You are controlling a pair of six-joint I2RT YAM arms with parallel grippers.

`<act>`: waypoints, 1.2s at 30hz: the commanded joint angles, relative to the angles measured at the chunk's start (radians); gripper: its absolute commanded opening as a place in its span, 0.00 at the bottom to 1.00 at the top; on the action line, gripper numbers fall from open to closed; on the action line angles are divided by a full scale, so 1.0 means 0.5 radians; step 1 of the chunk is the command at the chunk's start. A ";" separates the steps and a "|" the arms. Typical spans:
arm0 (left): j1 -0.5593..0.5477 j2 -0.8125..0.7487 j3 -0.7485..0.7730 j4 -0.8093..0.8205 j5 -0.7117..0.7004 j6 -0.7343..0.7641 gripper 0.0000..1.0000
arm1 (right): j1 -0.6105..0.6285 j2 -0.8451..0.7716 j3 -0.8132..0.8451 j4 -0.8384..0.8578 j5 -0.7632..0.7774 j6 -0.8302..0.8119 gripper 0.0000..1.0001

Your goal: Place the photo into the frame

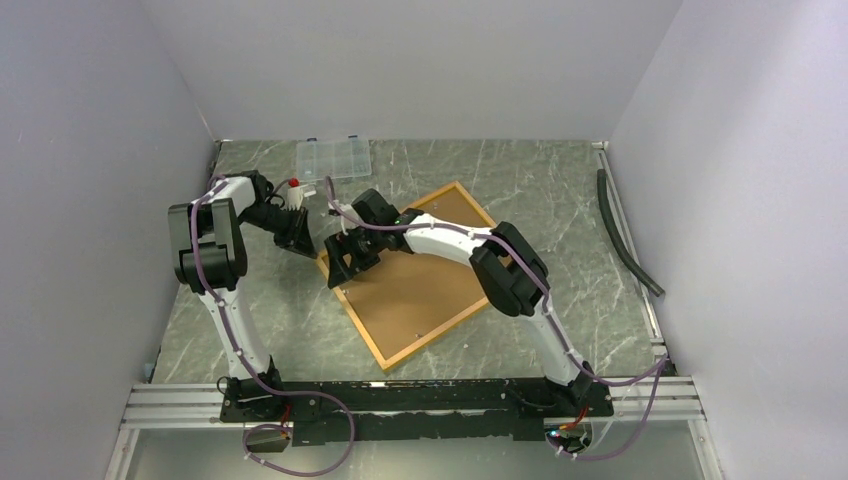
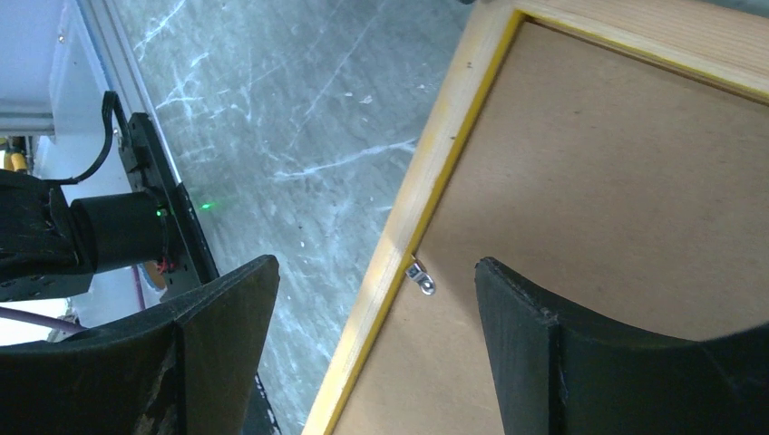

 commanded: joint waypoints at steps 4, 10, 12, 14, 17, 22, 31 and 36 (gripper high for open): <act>-0.016 0.004 -0.042 0.076 -0.051 0.014 0.15 | 0.060 0.029 0.097 0.072 -0.076 0.043 0.79; -0.016 0.001 -0.036 0.082 -0.062 0.005 0.14 | 0.079 0.027 0.078 0.048 -0.075 0.057 0.77; -0.016 -0.003 -0.034 0.081 -0.065 0.005 0.14 | 0.084 0.034 0.078 0.041 -0.078 0.064 0.76; -0.016 -0.011 -0.036 0.080 -0.064 0.003 0.14 | 0.084 0.041 0.076 0.034 -0.083 0.063 0.76; -0.017 -0.022 -0.042 0.088 -0.073 0.002 0.14 | 0.089 0.047 0.074 0.027 -0.085 0.060 0.75; -0.017 -0.030 -0.046 0.088 -0.068 -0.001 0.14 | 0.098 0.051 0.056 0.012 -0.085 0.054 0.73; -0.017 -0.049 -0.056 0.088 -0.077 0.005 0.14 | 0.103 0.072 0.050 0.007 -0.106 0.068 0.70; -0.018 -0.058 -0.057 0.091 -0.074 0.000 0.14 | 0.115 0.080 0.052 -0.008 -0.133 0.072 0.68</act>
